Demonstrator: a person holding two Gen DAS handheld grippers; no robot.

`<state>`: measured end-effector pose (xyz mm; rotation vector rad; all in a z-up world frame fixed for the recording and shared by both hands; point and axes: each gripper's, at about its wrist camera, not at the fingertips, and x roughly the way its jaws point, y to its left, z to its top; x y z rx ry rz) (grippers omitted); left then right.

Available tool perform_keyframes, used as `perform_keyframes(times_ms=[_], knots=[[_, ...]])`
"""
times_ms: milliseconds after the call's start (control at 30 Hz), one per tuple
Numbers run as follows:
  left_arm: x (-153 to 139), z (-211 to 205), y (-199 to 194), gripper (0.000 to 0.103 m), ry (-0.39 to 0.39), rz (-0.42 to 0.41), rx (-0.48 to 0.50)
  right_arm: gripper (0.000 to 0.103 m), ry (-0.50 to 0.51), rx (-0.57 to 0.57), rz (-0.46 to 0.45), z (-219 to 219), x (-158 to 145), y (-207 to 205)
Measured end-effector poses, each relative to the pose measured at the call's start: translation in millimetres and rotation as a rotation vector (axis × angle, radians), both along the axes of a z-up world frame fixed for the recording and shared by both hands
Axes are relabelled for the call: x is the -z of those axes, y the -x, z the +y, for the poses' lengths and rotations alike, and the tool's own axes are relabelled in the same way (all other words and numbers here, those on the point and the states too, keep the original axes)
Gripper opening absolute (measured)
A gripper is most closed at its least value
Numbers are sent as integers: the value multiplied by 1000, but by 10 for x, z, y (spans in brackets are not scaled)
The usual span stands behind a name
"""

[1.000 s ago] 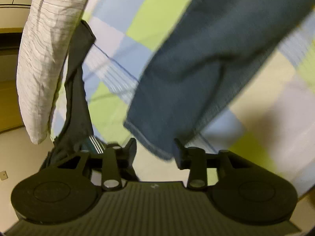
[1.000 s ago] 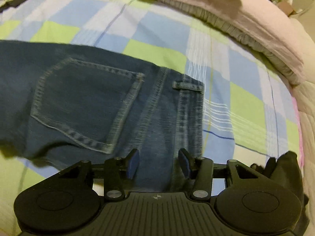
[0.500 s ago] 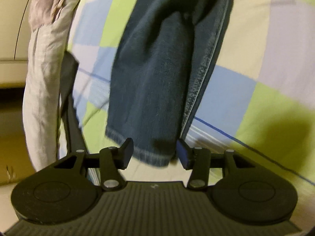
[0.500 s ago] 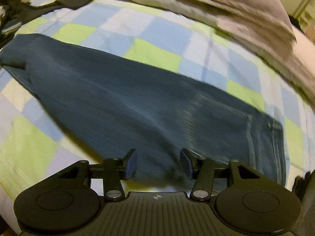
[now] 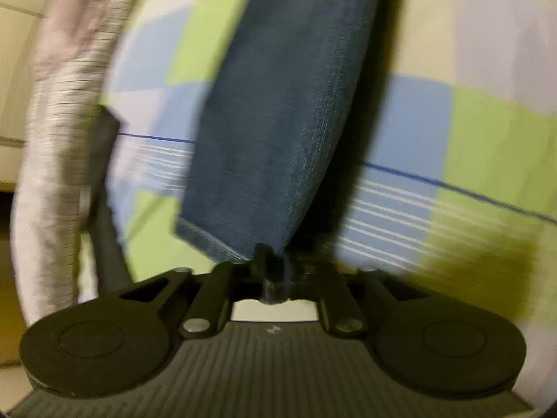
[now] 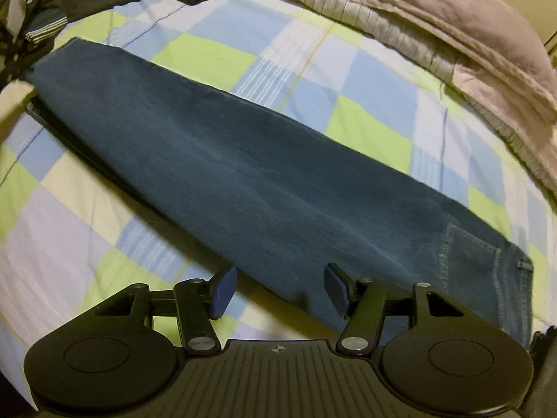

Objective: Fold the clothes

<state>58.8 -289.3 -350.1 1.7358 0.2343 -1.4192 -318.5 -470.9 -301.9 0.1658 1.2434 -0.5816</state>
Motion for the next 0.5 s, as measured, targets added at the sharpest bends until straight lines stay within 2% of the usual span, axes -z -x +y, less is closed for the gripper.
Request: perform_keyframes(times_ms=[33, 167, 200, 400, 500], knots=[[60, 14, 14, 20, -27, 1, 4, 59, -12, 6, 3, -14, 31, -32], [-12, 39, -59, 21, -72, 64, -84, 59, -42, -15, 4, -29, 77, -167], [-81, 46, -95, 21, -66, 91, -121, 59, -48, -26, -3, -37, 80, -194], [0, -499, -302, 26, -21, 169, -183, 59, -76, -78, -38, -211, 187, -465], [44, -776, -406, 27, 1, 207, -213, 59, -59, -141, -47, -416, 300, -692]])
